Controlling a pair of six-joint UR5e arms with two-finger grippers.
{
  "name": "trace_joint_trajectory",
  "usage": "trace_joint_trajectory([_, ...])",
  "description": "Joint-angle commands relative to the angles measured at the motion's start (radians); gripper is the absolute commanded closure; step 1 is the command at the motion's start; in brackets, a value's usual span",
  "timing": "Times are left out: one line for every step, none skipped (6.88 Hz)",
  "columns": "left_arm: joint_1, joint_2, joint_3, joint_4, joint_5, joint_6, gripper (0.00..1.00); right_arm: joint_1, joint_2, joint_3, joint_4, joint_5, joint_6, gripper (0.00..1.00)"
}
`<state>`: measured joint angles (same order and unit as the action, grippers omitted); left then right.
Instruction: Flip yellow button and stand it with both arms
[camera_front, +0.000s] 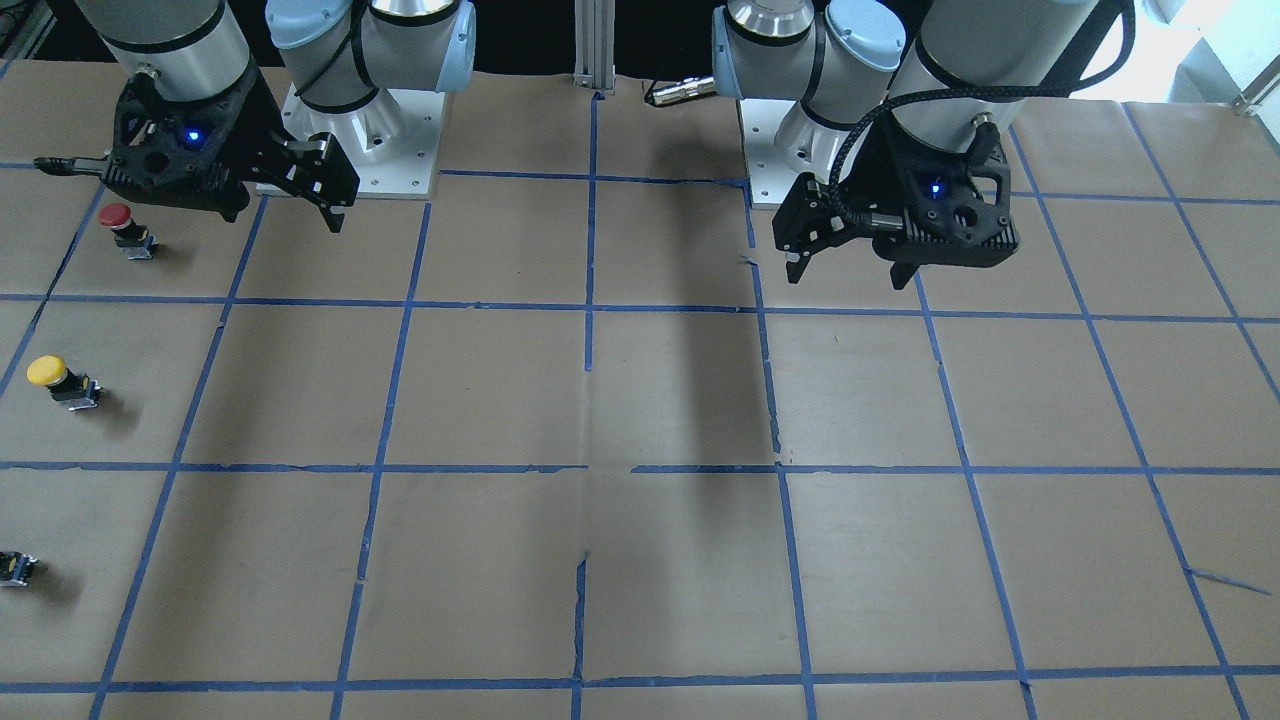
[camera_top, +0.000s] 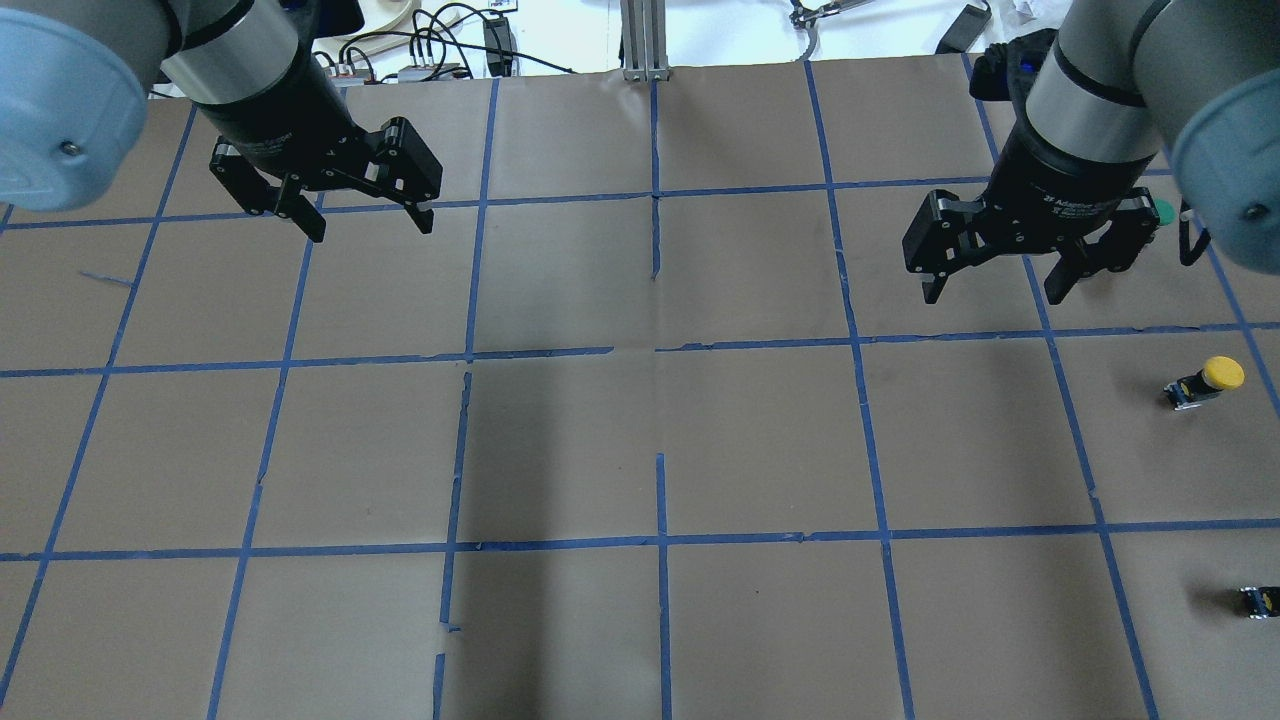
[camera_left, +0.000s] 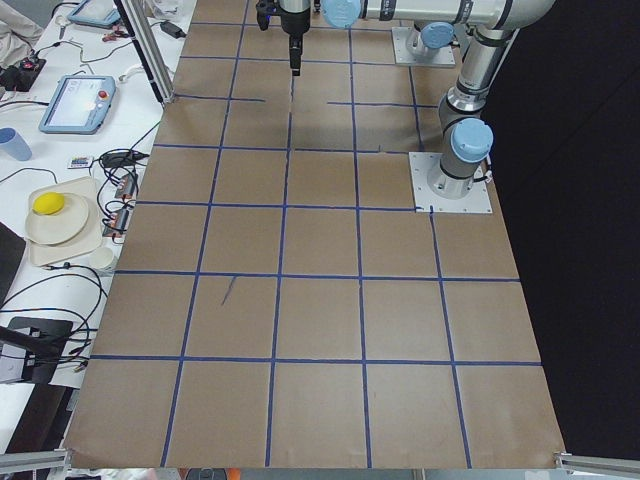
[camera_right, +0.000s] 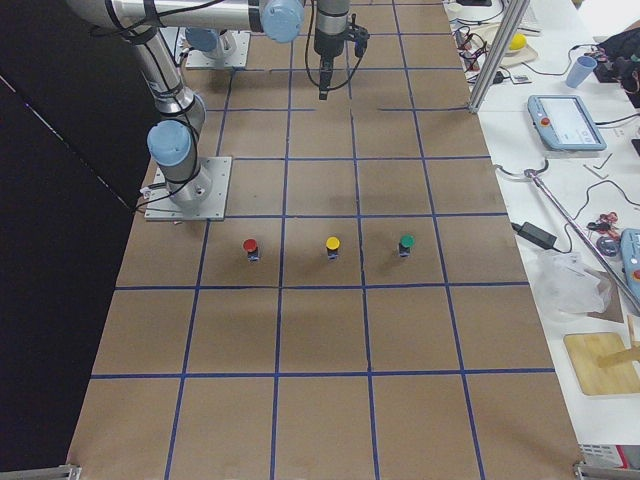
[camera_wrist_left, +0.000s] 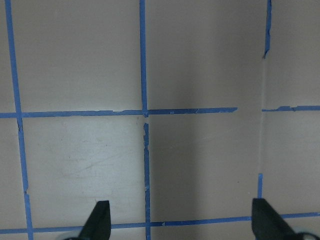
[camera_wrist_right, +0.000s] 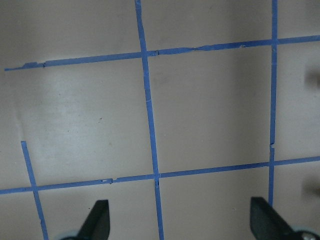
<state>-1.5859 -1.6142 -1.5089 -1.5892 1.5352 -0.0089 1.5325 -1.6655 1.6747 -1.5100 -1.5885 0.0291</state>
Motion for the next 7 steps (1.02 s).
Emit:
trace_joint_trajectory([-0.009, 0.013, 0.019, -0.054, 0.068, 0.001, 0.0, 0.001, -0.029, -0.009, 0.011, 0.065, -0.011, 0.0])
trace_joint_trajectory([-0.019, 0.057, 0.013, -0.116, 0.072, 0.0, 0.0, 0.001, -0.031, -0.009, 0.016, 0.053, -0.011, 0.0])
trace_joint_trajectory([-0.017, 0.066, 0.027, -0.121, 0.068, 0.0, 0.0, 0.001, -0.031, -0.009, 0.016, 0.05, -0.009, 0.0])
trace_joint_trajectory([-0.019, 0.062, 0.015, -0.121, 0.062, -0.008, 0.0, 0.001, -0.031, -0.009, 0.016, 0.039, -0.008, 0.0])
trace_joint_trajectory([-0.019, 0.044, -0.005, -0.1, 0.065, -0.008, 0.0, 0.001, -0.03, -0.009, 0.016, 0.039, -0.008, 0.0])
trace_joint_trajectory([-0.019, 0.034, -0.008, -0.048, 0.06, -0.01, 0.0, 0.001, -0.028, -0.009, 0.016, 0.039, -0.008, 0.0])
trace_joint_trajectory([-0.028, 0.051, -0.008, -0.051, 0.062, -0.01, 0.0, 0.001, -0.028, -0.006, 0.017, 0.041, -0.008, 0.0])
